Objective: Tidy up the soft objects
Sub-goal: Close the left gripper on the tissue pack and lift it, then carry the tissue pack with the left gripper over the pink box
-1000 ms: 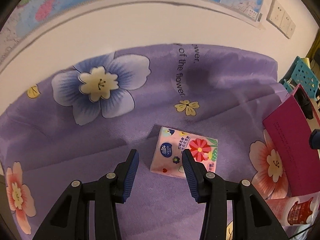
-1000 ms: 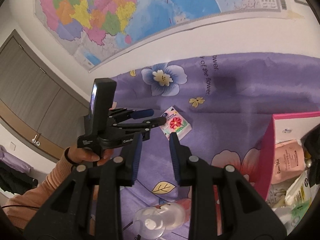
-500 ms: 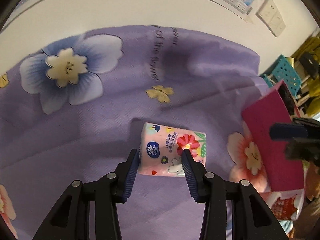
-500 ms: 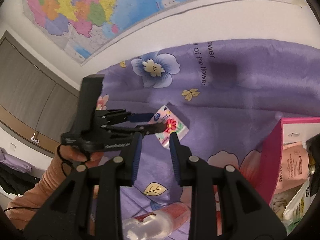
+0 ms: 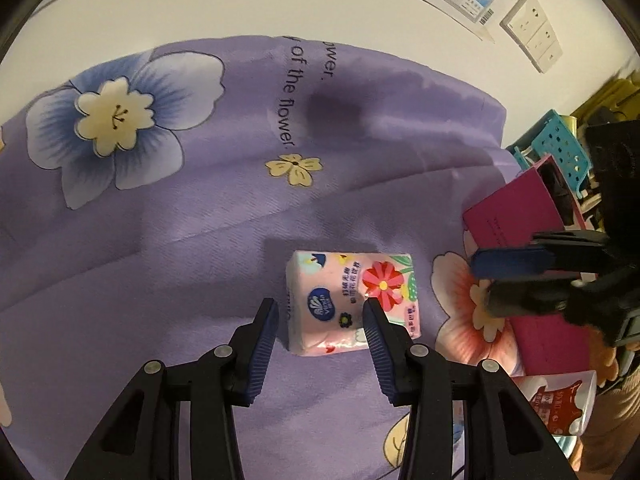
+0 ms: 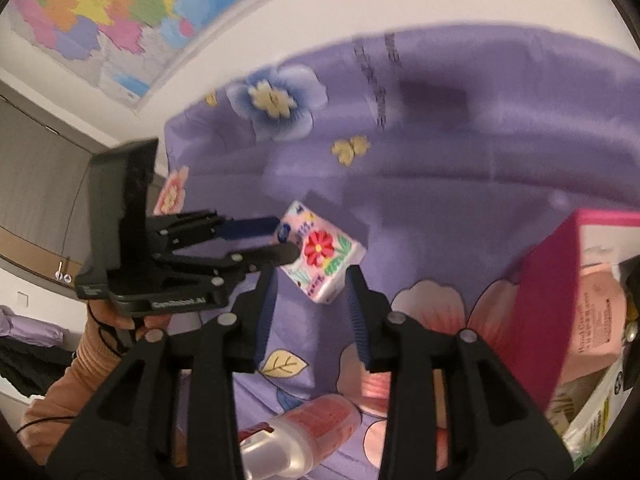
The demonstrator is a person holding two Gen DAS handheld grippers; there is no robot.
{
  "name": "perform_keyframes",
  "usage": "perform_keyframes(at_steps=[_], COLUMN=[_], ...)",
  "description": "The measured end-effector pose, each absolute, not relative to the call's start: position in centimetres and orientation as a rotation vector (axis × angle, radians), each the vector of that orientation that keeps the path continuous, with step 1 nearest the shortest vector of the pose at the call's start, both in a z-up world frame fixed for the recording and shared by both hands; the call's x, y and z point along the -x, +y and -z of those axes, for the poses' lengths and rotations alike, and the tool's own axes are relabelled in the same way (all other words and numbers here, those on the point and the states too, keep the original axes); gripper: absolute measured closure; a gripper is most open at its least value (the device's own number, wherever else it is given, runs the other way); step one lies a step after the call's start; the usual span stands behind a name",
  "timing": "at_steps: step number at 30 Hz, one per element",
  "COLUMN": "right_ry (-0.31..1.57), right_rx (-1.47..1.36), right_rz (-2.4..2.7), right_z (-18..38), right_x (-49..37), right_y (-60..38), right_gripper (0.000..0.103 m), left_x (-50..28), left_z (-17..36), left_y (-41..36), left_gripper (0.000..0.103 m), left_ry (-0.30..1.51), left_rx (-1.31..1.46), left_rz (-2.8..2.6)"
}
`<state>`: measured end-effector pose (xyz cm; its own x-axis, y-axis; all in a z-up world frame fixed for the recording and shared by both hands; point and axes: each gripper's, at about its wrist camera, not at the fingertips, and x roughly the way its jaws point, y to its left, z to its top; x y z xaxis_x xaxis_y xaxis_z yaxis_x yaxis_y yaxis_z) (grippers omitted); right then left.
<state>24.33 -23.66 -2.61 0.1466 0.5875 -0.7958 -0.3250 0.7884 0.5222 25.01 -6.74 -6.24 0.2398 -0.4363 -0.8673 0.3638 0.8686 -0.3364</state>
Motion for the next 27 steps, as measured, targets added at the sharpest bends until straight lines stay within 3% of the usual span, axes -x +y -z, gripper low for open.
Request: perform_keyframes(at_steps=[3,15,27], right_ry=[1.299,1.434,1.306], right_rx=[-0.221,-0.204,-0.159], right_rz=[-0.654,-0.615,-0.637], right_z=[3.2,6.8,4.2], right_x=[-24.8,-26.1,-24.4], right_y=[-22.9,-21.0,-21.1], right_gripper=[0.066,0.066,0.066], left_x=[-24.9,-24.9,-23.4], left_z=[6.2,6.5,5.2], left_y=[-7.1,-7.5,-7.9], left_gripper=[0.064,0.064,0.065], left_ry=[1.209,1.227,1.184], left_rx=[0.06,0.085,0.122], left_rz=[0.557,0.583,0.578])
